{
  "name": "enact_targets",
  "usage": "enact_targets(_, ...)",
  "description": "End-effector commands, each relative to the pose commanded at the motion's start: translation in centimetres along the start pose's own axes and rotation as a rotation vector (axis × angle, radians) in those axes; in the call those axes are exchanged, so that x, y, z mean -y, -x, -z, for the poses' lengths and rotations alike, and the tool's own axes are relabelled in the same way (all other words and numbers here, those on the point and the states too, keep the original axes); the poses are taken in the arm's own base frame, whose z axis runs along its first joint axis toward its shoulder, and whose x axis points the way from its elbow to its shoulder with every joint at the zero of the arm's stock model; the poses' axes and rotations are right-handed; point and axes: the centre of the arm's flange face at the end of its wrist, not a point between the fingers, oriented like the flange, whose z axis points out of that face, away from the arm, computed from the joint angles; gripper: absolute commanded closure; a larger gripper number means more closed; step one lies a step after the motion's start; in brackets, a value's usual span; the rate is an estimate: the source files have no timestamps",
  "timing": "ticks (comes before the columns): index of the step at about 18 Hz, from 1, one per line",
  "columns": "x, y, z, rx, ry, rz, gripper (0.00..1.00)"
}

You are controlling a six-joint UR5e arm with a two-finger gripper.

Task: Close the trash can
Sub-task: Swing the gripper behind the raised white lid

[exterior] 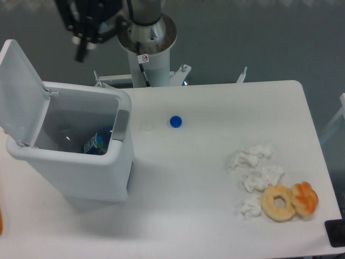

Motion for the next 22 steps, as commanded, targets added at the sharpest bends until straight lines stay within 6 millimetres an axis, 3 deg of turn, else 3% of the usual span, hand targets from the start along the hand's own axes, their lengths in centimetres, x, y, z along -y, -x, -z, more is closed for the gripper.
enact_targets(8, 0.4, -5.0, -1.8, -0.07, 0.014, -0.093, 1.0)
enact_targets(12, -0.3, -5.6, -3.0, -0.084, 0.039, -0.094, 1.0)
enact_targets(22, -0.8, -5.6, -3.8, -0.089, 0.058, -0.087, 1.0)
